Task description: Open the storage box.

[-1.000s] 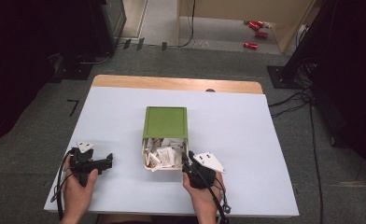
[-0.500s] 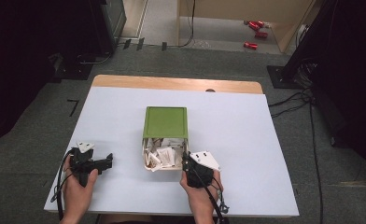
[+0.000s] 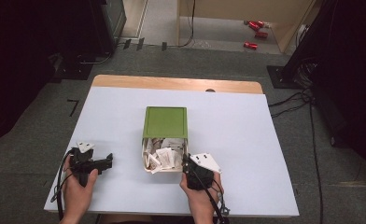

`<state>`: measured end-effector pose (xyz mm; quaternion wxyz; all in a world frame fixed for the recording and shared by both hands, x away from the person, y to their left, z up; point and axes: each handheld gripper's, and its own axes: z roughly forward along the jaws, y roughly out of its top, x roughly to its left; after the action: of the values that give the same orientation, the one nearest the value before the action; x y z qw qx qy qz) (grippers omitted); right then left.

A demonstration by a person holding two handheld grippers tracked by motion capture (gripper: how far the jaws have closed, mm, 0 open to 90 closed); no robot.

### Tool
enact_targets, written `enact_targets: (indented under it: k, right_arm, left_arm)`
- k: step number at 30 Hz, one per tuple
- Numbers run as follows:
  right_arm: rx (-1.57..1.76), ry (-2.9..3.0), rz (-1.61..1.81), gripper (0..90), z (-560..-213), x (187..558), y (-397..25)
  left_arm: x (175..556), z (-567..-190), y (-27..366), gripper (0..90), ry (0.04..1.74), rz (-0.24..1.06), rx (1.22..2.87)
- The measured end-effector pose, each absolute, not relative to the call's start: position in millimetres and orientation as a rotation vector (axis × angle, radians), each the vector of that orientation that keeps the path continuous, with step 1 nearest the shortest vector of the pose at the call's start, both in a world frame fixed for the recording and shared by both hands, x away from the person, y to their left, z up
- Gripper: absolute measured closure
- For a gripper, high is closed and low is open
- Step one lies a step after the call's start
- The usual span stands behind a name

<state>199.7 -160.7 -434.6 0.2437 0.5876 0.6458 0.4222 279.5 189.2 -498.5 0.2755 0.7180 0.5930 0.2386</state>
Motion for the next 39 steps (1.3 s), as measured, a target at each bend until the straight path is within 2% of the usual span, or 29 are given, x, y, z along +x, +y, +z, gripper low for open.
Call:
enact_targets:
  k: [39]
  right_arm:
    - [1.637, 1.751, 1.155, 87.9, -432.9, 172.6, -162.3]
  left_arm:
    - [279.5, -498.5, 189.2, 0.0, 1.594, 0.641, 1.93]
